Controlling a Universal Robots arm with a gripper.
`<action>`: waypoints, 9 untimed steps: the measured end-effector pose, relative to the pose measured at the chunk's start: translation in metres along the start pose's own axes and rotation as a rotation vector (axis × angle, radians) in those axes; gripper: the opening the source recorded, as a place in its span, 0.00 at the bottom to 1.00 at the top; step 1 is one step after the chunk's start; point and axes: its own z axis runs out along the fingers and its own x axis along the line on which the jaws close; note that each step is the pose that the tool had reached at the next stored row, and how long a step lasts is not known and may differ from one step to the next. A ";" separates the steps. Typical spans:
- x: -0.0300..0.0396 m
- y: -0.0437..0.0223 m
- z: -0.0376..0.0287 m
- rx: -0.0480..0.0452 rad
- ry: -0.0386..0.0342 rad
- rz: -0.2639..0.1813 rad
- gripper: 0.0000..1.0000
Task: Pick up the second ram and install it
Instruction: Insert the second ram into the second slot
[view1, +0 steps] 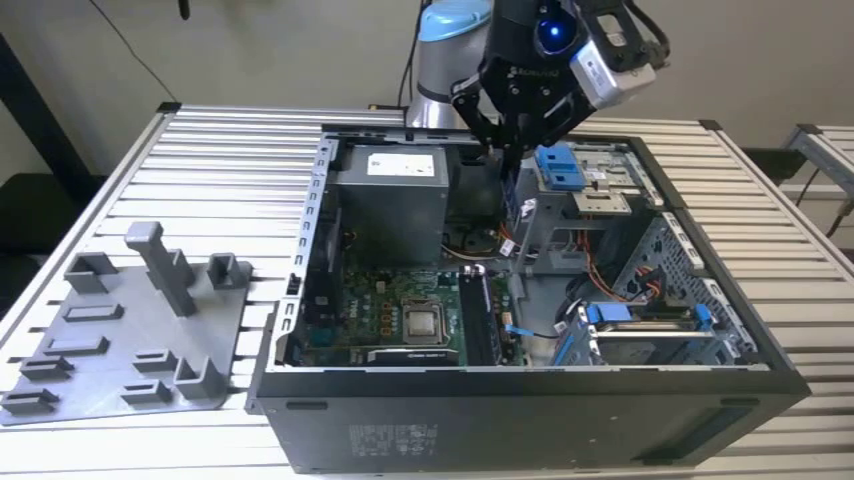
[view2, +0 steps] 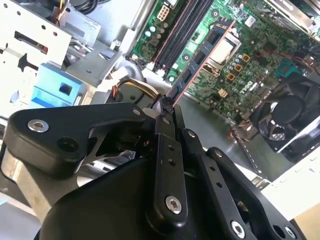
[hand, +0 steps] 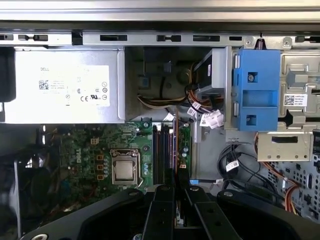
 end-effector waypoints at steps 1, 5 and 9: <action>0.0000 -0.0005 0.0014 -0.0001 0.0003 0.000 0.14; -0.0001 -0.0031 0.0070 -0.0001 0.0020 0.000 0.14; -0.0001 -0.0072 0.0122 0.0002 0.0028 0.000 0.14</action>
